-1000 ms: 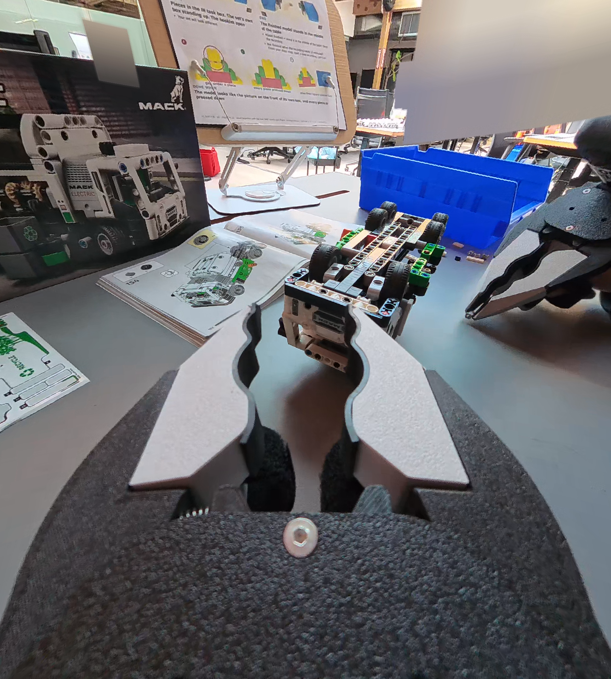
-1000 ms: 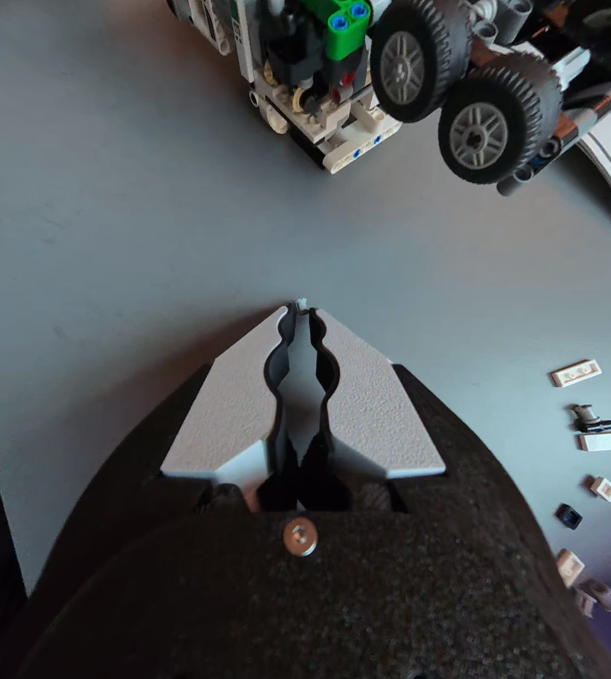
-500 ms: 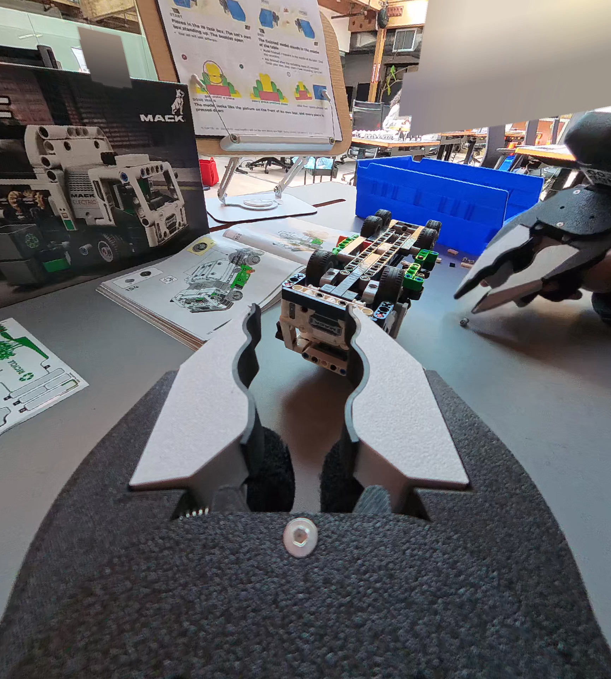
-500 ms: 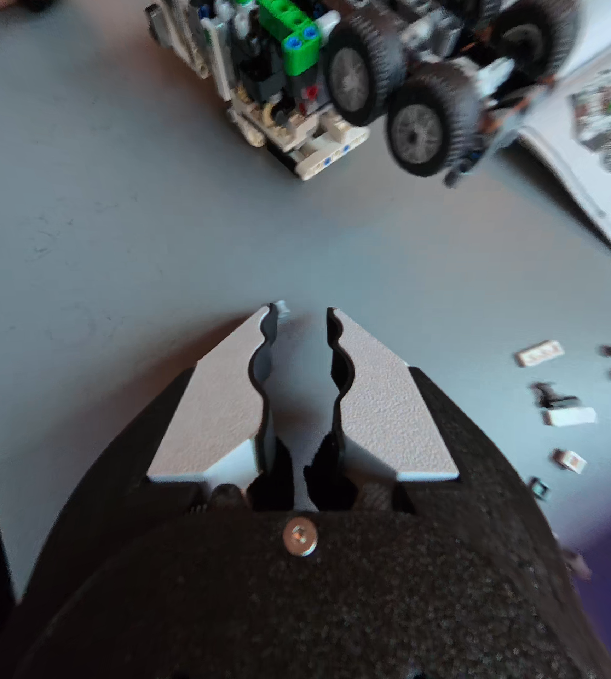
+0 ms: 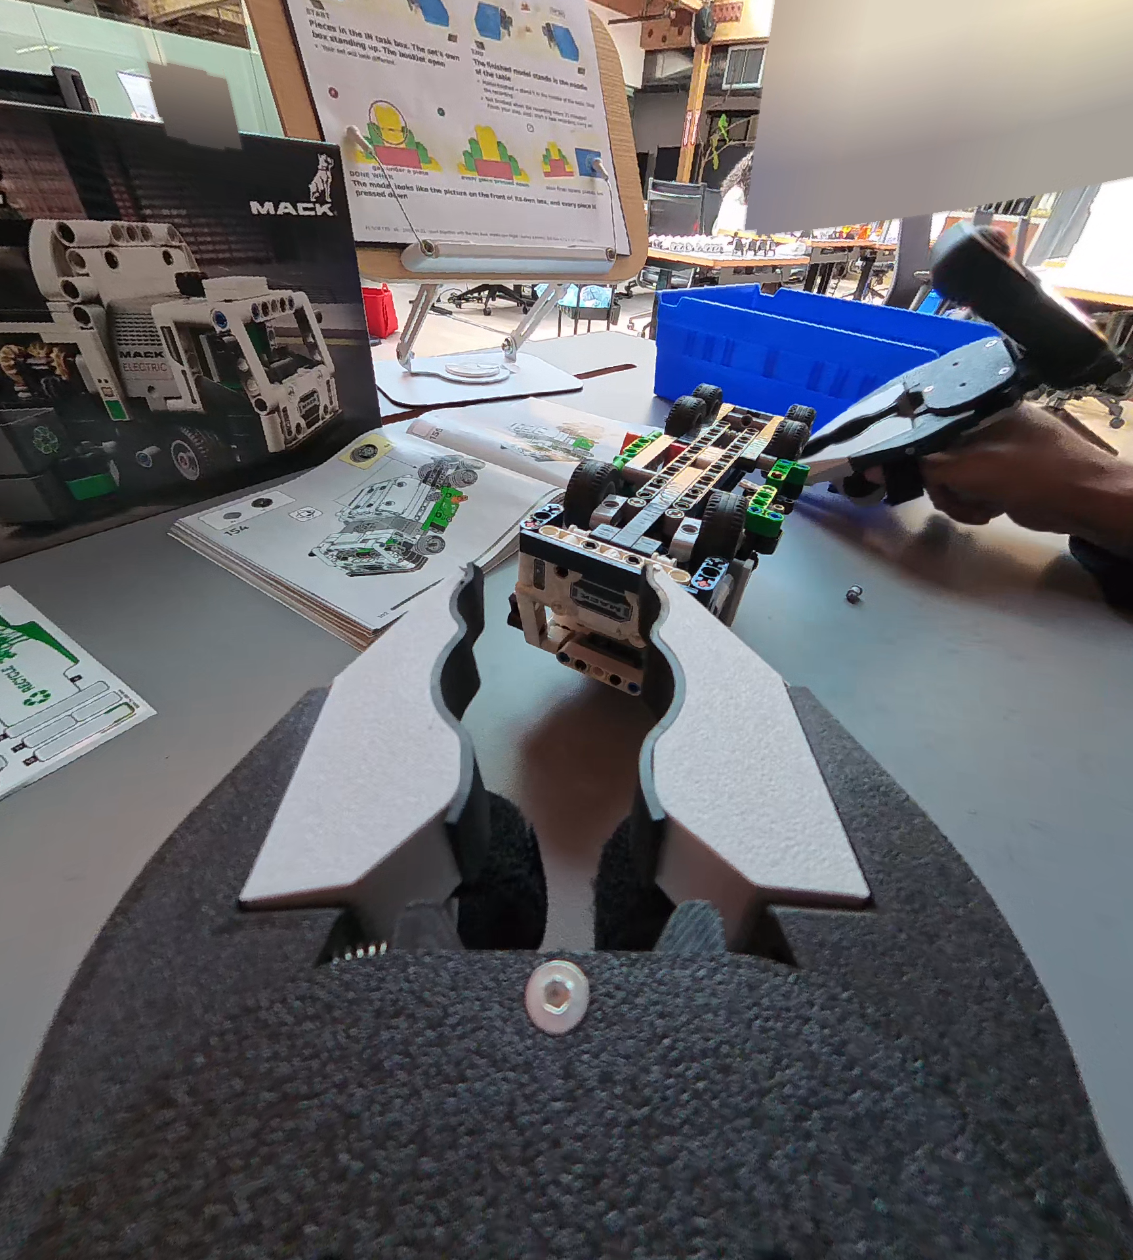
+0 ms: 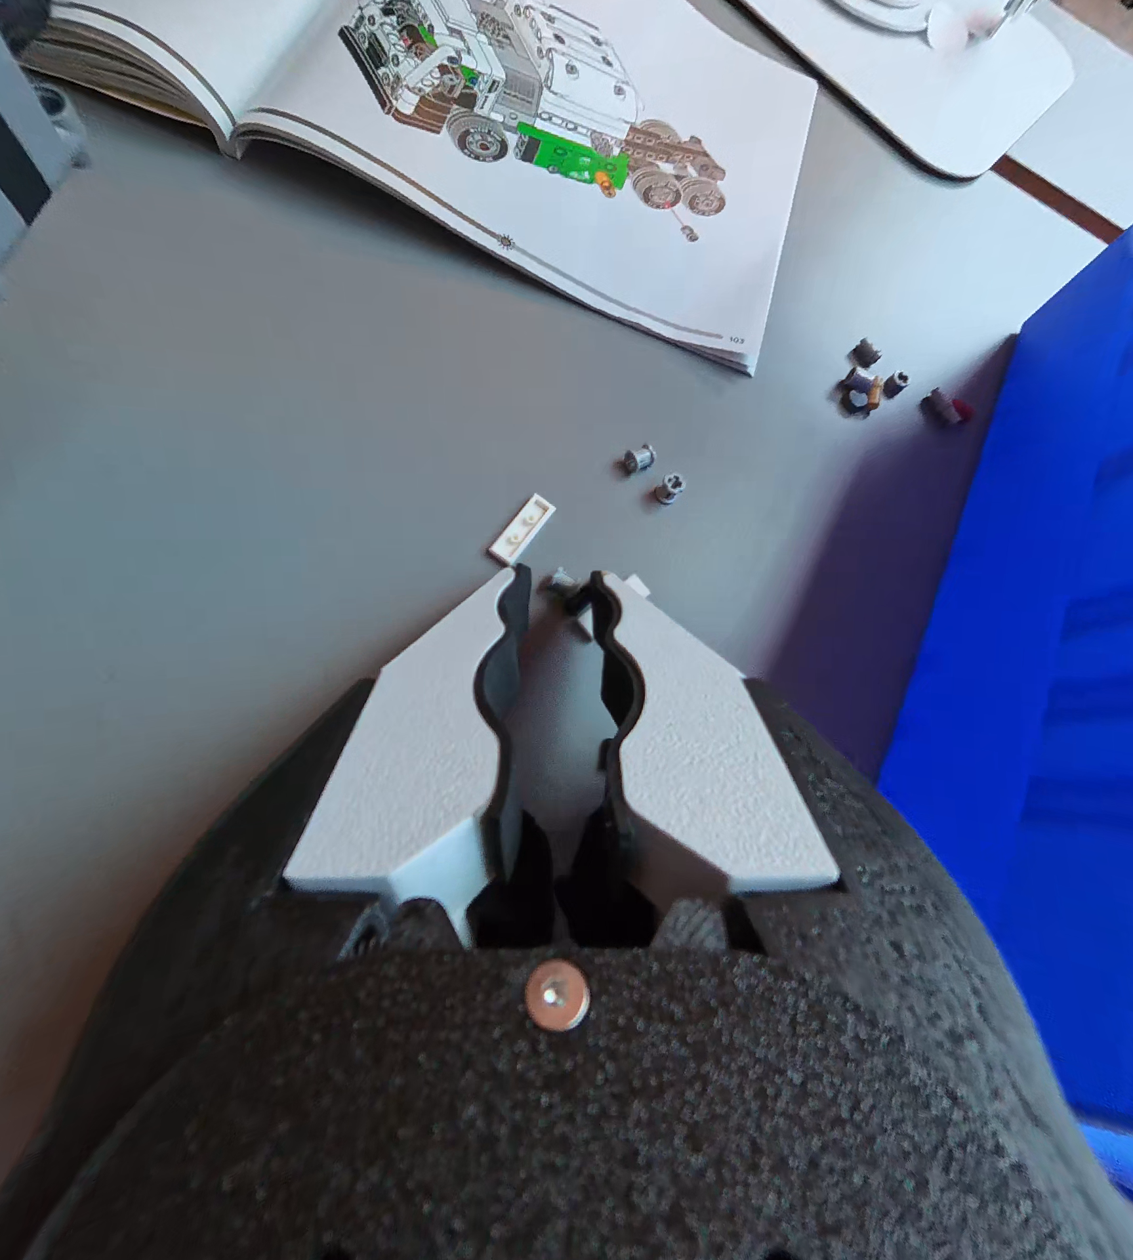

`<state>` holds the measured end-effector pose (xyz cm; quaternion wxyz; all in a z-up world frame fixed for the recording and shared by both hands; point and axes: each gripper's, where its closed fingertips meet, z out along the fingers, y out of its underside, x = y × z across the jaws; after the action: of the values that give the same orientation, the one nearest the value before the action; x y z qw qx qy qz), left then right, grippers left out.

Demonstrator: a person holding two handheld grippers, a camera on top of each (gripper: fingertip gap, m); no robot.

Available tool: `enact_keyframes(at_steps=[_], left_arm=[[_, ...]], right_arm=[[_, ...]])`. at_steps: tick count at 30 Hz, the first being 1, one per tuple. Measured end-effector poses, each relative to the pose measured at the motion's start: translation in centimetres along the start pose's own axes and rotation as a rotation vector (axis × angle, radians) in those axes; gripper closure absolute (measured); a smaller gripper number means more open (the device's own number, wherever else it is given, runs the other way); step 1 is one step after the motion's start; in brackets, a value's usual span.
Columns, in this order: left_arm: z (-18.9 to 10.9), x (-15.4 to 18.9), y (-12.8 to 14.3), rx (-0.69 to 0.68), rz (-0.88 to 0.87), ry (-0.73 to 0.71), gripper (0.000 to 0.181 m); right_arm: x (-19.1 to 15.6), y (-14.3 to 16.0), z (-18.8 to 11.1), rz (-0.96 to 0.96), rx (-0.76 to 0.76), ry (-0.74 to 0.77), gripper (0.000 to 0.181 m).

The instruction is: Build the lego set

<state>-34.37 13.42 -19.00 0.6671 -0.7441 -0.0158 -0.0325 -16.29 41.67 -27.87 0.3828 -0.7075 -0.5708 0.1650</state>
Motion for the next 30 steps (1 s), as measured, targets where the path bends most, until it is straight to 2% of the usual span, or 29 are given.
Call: enact_keyframes(at_steps=[1,7,16,21,23,26,27,30], left_arm=[[0.0,0.0,0.0,-0.001,0.0,0.001,0.138],[0.0,0.1,0.0,-0.002,0.005,0.001,0.138],[0.0,0.1,0.0,0.002,0.017,-0.004,0.138],[0.0,0.4,0.1,-0.003,0.025,0.003,0.138],[0.0,0.4,0.1,-0.003,0.02,0.008,0.138],[0.0,0.4,0.0,0.002,0.019,0.007,0.138],[0.0,0.4,0.0,0.002,0.018,0.007,0.138],[0.0,0.4,0.0,0.002,0.024,0.001,0.138]], right_arm=[[0.0,0.1,0.1,0.008,-0.005,-0.004,0.163],[0.2,0.1,0.1,-0.004,-0.002,0.011,0.172],[0.2,-0.1,0.0,-0.044,-0.001,0.038,0.174],[-0.3,-0.8,-1.0,-0.053,0.041,0.028,0.174],[-2.4,-1.6,-2.1,-0.072,0.093,-0.069,0.174],[-10.6,-1.9,-5.7,-0.18,0.18,-0.508,0.174],[-12.3,-1.2,-6.6,-0.238,0.18,-0.573,0.174],[-13.1,0.6,-6.1,-0.374,0.132,-0.508,0.174]])
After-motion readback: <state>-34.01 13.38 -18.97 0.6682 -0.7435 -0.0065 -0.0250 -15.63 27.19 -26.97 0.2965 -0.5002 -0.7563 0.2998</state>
